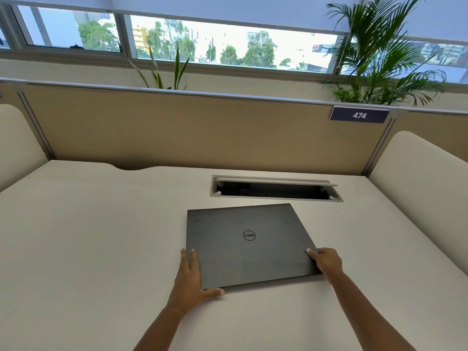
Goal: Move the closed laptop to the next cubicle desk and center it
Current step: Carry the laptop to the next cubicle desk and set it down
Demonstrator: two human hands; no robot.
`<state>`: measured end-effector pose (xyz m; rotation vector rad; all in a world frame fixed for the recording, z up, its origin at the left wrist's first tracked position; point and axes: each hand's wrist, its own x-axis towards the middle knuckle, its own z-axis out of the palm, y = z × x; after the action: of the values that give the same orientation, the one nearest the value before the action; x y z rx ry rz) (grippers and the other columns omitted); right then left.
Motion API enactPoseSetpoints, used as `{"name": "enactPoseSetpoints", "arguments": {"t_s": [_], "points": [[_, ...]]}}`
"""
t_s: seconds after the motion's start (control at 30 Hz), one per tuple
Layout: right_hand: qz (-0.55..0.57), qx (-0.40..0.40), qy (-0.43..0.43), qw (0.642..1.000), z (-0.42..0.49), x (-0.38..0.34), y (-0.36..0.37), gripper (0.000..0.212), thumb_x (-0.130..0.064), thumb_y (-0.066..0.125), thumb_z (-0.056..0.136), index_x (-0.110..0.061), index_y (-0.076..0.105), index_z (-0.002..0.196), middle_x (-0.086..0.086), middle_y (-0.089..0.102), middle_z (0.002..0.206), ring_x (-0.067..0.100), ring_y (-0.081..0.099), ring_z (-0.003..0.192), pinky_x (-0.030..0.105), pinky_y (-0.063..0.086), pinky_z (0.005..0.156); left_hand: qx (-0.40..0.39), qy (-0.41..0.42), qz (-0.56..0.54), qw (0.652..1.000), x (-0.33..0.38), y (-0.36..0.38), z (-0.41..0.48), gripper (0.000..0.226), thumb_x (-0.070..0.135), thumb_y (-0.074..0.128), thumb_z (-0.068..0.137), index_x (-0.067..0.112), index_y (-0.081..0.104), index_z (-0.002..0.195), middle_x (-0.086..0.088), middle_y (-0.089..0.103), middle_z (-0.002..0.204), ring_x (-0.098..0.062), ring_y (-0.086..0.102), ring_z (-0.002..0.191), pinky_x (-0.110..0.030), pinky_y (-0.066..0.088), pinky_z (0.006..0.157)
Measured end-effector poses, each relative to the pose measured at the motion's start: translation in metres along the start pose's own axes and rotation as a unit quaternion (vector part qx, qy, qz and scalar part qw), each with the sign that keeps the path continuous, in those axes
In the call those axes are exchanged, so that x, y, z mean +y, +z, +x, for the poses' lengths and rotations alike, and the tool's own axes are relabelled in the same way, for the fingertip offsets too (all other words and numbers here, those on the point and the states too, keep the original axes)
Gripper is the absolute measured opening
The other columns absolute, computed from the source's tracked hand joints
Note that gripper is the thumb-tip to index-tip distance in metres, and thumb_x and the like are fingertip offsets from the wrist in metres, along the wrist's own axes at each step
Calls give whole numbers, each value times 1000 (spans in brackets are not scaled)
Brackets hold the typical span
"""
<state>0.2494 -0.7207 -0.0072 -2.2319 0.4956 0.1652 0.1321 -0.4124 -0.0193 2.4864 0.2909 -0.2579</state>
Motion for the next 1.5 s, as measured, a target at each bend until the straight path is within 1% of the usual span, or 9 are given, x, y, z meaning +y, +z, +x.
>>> {"name": "enactPoseSetpoints", "arguments": {"t_s": [0.17,0.3,0.37,0.43,0.57,0.73,0.83,0.93,1.5], "points": [[-1,-5,5,1000,-6,3,-3,32,-20,63,88,4,60,66,16,57,75,29,51,74,30,35,68,-31,7,12,999,0,-8,0,172,101,23,11,3,-19,146,-17,-25,156,-29,-9,148,-37,11,121],[8,-1,7,1000,-13,13,0,43,-21,63,88,21,59,75,15,53,73,27,49,72,30,33,65,-49,19,36,998,-7,-14,3,147,79,62,50,5,-22,145,-15,-27,155,-28,-10,148,-38,9,121],[15,-4,6,1000,-16,15,0,43,-21,63,88,22,61,88,15,54,74,27,49,72,30,34,66,-65,24,40,997,-6,-18,3,161,94,47,31,4,-23,145,-15,-29,155,-29,-11,148,-38,8,122],[4,-12,3,1000,-16,15,-2,40,-22,62,88,15,61,72,14,54,70,27,48,68,30,33,63,-76,22,49,996,-7,-19,4,171,100,29,14,4,-24,144,-15,-29,154,-29,-12,147,-39,8,122],[-59,15,-25,998,-11,8,-4,56,-25,53,93,-13,28,44,5,37,50,24,37,53,33,26,54,-84,7,68,994,-7,-21,9,170,101,33,15,6,-22,146,-18,-26,155,-31,-16,146,-44,2,121],[-62,-1,-31,998,-10,-2,2,40,-23,50,94,-8,46,58,16,54,81,32,53,81,32,34,71,-48,28,168,984,-2,-14,10,169,100,-7,7,4,-16,147,-21,-26,154,-34,-25,143,-47,-12,119],[-32,0,-24,999,-10,-5,5,25,-16,56,91,7,63,99,22,66,106,38,58,103,38,45,85,-33,38,167,985,-2,-8,9,166,100,-8,11,4,-16,147,-18,-24,156,-30,-21,145,-45,-8,120],[7,7,-9,1000,-11,-4,4,30,-13,59,90,5,61,113,22,64,119,38,56,111,42,43,96,-28,45,163,985,-4,-8,10,166,101,-7,13,4,-15,147,-18,-23,156,-30,-20,146,-42,-6,121],[20,31,-26,999,-17,13,10,36,-17,55,92,4,56,121,22,61,124,38,54,114,41,41,96,-57,70,209,974,-12,-16,23,165,100,-1,15,0,-16,146,-19,-23,156,-31,-18,146,-39,-1,122]]}}
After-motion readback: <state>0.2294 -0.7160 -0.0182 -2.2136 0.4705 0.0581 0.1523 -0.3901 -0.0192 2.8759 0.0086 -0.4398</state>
